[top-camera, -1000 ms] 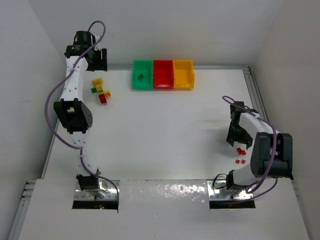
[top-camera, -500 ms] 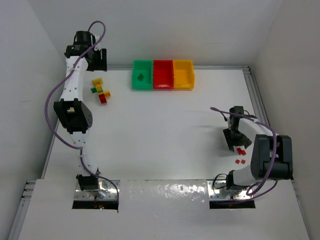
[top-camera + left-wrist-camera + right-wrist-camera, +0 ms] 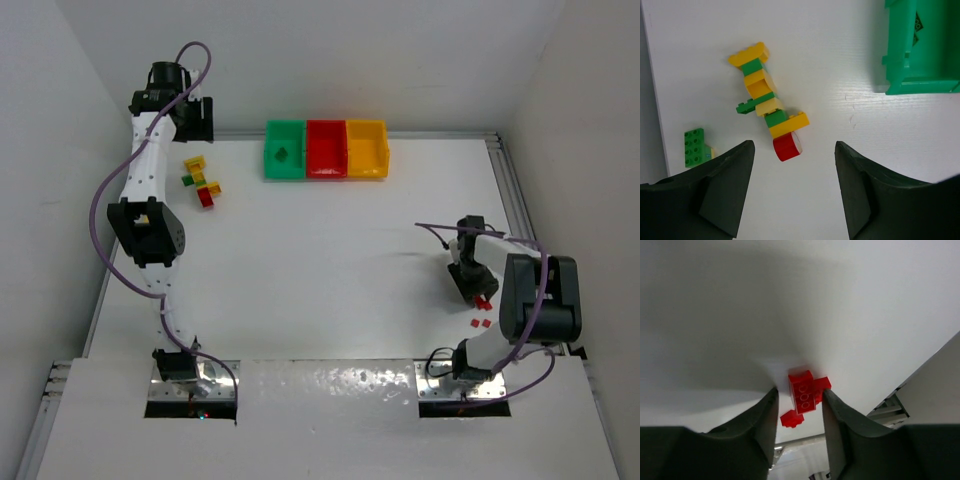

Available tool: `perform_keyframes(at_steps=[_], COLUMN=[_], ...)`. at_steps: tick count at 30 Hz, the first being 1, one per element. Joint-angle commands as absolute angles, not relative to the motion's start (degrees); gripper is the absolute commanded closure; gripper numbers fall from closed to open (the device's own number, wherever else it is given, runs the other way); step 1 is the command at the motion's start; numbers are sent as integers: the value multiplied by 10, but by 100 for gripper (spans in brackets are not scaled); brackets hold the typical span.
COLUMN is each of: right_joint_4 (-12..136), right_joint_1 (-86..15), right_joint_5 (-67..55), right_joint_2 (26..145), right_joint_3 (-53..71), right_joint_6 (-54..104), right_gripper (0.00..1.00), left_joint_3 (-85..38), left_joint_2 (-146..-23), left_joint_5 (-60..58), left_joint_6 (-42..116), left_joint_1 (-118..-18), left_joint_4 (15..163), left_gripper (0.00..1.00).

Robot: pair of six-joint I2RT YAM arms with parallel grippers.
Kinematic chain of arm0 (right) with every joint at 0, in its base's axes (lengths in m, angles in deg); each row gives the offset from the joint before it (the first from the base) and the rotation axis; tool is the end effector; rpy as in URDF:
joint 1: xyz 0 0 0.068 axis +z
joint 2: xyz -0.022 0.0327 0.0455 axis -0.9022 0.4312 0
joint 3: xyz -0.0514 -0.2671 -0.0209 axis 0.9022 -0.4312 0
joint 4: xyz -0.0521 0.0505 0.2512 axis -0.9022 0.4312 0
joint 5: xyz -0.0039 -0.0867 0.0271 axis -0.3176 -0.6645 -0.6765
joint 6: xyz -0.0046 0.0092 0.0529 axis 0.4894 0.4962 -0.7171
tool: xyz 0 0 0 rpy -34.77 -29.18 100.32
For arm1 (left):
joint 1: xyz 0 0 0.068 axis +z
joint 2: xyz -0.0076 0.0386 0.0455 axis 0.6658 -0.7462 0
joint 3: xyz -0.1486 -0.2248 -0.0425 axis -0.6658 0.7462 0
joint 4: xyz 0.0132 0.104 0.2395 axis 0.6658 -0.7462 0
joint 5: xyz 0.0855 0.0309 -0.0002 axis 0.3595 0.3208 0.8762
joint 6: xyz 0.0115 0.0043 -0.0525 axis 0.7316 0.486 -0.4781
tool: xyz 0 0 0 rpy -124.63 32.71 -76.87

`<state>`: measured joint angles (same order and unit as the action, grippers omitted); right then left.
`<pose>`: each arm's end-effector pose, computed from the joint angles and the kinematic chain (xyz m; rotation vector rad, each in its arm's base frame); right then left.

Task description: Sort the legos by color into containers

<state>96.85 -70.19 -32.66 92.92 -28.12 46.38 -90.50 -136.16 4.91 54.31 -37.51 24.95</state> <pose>0.2224 -0.0342 0.1208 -0.2185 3.0671 -0.5426 0.4750 0.0337 0.3521 0.0593 2.4337 0.0343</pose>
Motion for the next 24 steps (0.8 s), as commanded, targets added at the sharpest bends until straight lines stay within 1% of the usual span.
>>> perform_keyframes(at_steps=[1,3,5,8,11,15,17,18,20,21,23,24], right_joint_4=[944,947,952,954,959,969,975,978,976,955,916,894], right_joint_1=[-710,-711,-711,-711,-711,-710,-703,-682,-640,-576,-506,-494], right_joint_5=[-321,-321,-318,-319,-303,-278,-259,-256,-259,-269,-280,-267], right_joint_2=[942,951,954,954,952,932,921,912,907,909,930,944], right_joint_3=[-263,-252,-244,-241,-235,-196,-152,-114,-74,-37,-2,43], right_joint_6=[476,473,474,470,457,436,418,412,406,408,393,373], right_gripper=[62,67,69,86,99,100,100,100,100,100,100,100], left_joint_3=[-912,-912,-911,-907,-904,-903,-902,-901,-900,-897,-892,-890], left_joint_2=[-1350,-1350,-1349,-1350,-1350,-1350,-1352,-1353,-1354,-1354,-1354,-1353], left_joint_5=[64,66,67,65,64,65,65,65,65,65,64,63], left_joint_6=[547,548,547,547,544,547,547,545,543,543,541,540], left_joint_1=[-369,-369,-369,-369,-369,-369,-369,-369,-368,-369,-369,-369], left_joint_4=[265,265,266,269,272,272,272,271,271,273,275,277], left_gripper=[37,37,37,37,37,37,37,37,36,37,37,37])
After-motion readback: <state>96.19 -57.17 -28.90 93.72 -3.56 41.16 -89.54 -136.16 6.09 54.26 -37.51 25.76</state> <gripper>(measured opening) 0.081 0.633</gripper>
